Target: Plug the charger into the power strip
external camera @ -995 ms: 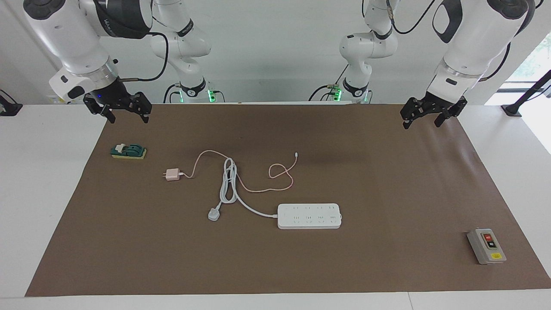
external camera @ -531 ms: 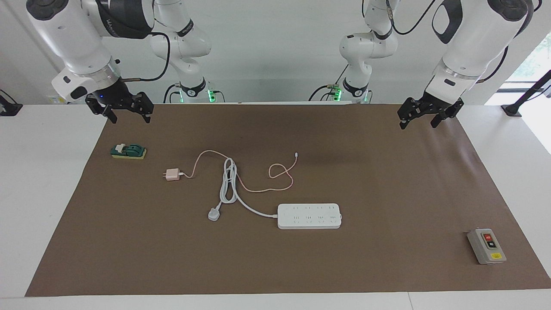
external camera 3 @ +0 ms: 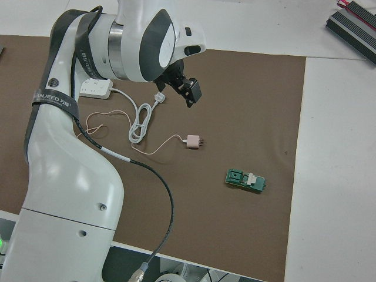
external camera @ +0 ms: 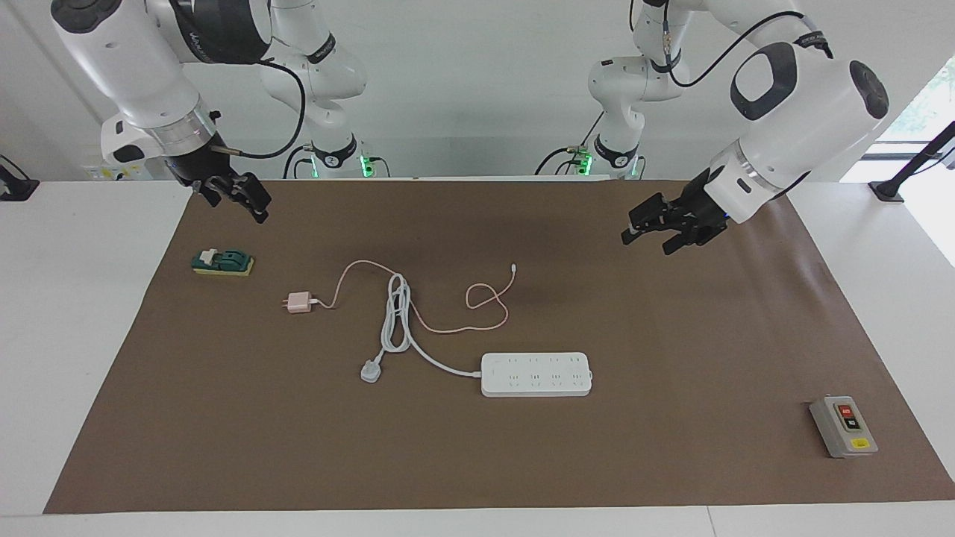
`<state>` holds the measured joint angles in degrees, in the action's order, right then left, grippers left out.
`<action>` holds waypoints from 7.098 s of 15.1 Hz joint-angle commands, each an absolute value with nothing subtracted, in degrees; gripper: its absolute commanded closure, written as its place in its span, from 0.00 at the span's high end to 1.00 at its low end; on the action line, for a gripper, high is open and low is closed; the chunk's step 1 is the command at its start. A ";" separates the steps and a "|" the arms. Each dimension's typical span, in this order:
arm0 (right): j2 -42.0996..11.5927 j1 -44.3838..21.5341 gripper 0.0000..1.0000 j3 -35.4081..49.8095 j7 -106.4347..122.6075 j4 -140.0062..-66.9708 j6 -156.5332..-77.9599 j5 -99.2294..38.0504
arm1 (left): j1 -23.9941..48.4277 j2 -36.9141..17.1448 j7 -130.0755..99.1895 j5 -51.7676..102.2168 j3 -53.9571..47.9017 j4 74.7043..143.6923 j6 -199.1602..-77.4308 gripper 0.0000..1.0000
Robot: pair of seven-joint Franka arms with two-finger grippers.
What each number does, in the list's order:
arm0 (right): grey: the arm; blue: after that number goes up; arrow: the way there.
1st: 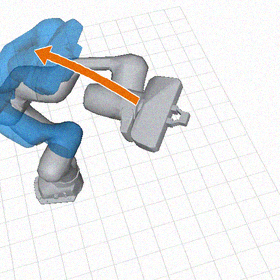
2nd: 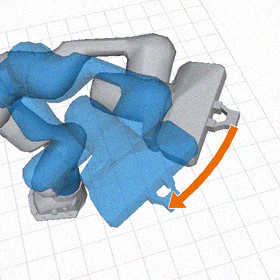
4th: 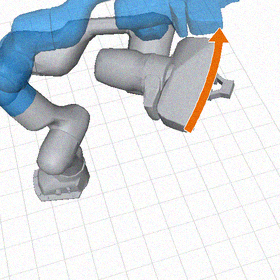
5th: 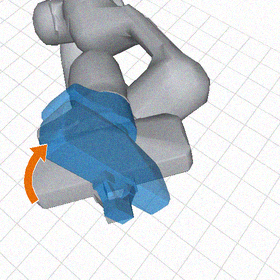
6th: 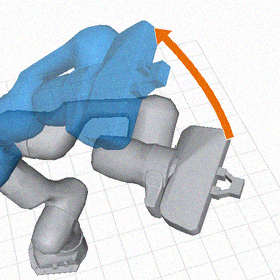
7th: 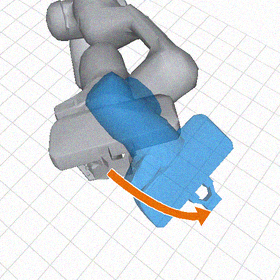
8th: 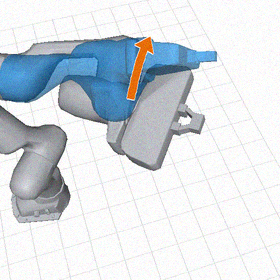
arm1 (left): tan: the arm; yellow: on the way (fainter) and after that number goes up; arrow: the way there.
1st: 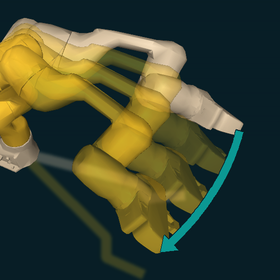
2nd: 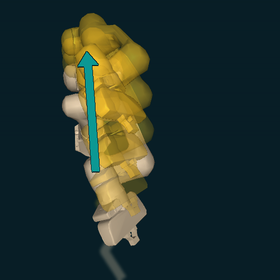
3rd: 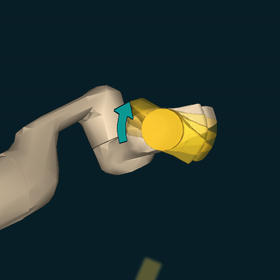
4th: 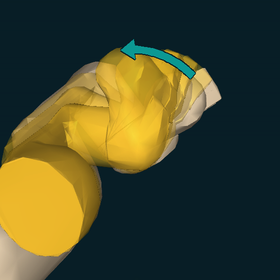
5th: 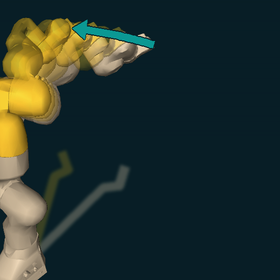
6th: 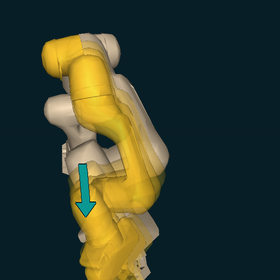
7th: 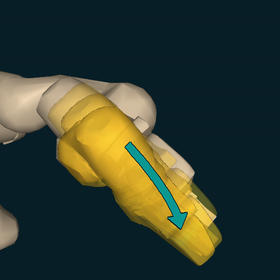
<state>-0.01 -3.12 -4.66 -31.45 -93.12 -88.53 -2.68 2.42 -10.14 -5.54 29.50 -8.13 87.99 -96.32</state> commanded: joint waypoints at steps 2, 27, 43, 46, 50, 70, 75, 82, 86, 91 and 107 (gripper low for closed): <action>-1.57 -1.85 1.00 -5.44 -52.50 -94.30 -89.12 -9.46 | 2.99 -11.95 -0.90 43.12 -7.65 89.29 -100.27 1.00; -11.86 3.69 1.00 -7.03 -61.79 -119.18 -115.93 -29.79 | 8.69 -15.21 42.10 100.62 -7.65 120.41 -105.11 1.00; -15.64 4.66 1.00 -7.03 -52.12 -120.85 -120.58 -30.85 | 12.57 -17.92 41.92 103.97 -7.65 117.60 -105.47 1.00; -15.64 4.66 0.96 -7.03 -50.98 -121.20 -120.85 -30.85 | 12.57 -18.28 42.01 103.97 -7.65 117.33 -105.03 1.00; -15.64 4.75 0.37 -7.03 -50.89 -121.20 -121.29 -31.55 | 12.57 -18.54 42.01 103.97 -7.65 117.16 -104.94 1.00; -11.60 -15.10 0.09 -6.33 -83.74 -106.97 -115.91 -36.74 | 11.51 -18.81 41.92 103.89 -7.56 115.84 -103.62 1.00; -11.95 -20.56 0.09 -6.33 -90.85 -103.81 -117.69 -36.65 | 11.51 -20.65 42.54 103.89 -7.56 114.96 -103.80 1.00; -12.30 -26.10 0.09 -6.33 -97.20 -101.60 -119.00 -36.04 | 13.53 -21.36 42.71 103.89 -7.56 113.12 -109.24 1.00; -12.92 -28.82 0.09 -6.33 -97.73 -101.69 -120.85 -35.60 | 13.71 -21.44 43.50 103.89 -7.47 112.59 -109.77 1.00; -16.07 -29.00 0.11 -6.42 -98.26 -98.27 -120.41 -35.16 | 14.50 -20.83 44.91 103.54 -7.47 113.20 -110.91 1.00; -20.04 -28.39 0.16 -6.59 -100.20 -91.93 -116.37 -33.31 | 16.88 -18.19 49.30 103.80 -7.65 116.46 -114.53 1.00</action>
